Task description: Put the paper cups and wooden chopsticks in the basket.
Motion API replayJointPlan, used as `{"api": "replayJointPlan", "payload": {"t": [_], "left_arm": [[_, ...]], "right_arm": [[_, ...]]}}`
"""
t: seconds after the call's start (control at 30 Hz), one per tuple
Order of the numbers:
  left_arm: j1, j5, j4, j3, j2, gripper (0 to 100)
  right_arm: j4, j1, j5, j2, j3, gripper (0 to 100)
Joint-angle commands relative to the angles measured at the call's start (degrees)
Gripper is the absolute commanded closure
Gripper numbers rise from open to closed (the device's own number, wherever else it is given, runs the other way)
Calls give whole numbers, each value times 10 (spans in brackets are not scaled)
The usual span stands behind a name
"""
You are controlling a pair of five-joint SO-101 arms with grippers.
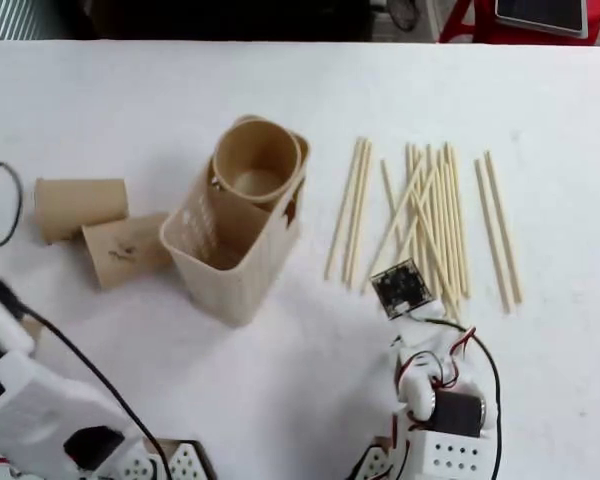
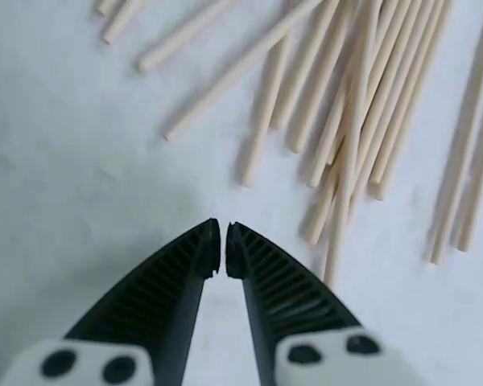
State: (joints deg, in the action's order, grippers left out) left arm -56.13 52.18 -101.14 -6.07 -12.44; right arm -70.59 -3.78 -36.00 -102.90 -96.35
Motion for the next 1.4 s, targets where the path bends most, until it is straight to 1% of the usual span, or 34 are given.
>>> {"api": "replayJointPlan", "payload": {"t": [0.0,0.1,0.23,0.43,0.5,0.67,0.83,1.07,1.17,1.3,1.37], "left_arm": [[-58,72,-8,-10,45,823],[-90,123,-8,-4,82,823],[-127,162,-9,2,154,823],[-179,282,-3,135,276,823],[-185,298,4,185,304,821],[-189,298,57,312,349,823],[-189,298,196,423,362,823],[-186,295,324,535,361,823],[-184,290,394,564,365,823],[-164,230,473,557,365,823],[-160,205,499,542,365,823]], "right_arm": [[4,-4,-5,-3,-4,971],[4,-2,-5,-3,-4,971],[4,-2,-5,-3,-4,971],[4,-2,-5,-3,-4,971],[4,-5,-5,-3,-4,971],[4,-6,-5,-3,-4,971],[4,-5,-5,-3,-4,971],[4,-2,-5,-3,-4,971],[4,-2,-5,-3,-4,971],[4,-2,-5,-3,-4,971],[4,-2,-5,-3,-4,971]]}}
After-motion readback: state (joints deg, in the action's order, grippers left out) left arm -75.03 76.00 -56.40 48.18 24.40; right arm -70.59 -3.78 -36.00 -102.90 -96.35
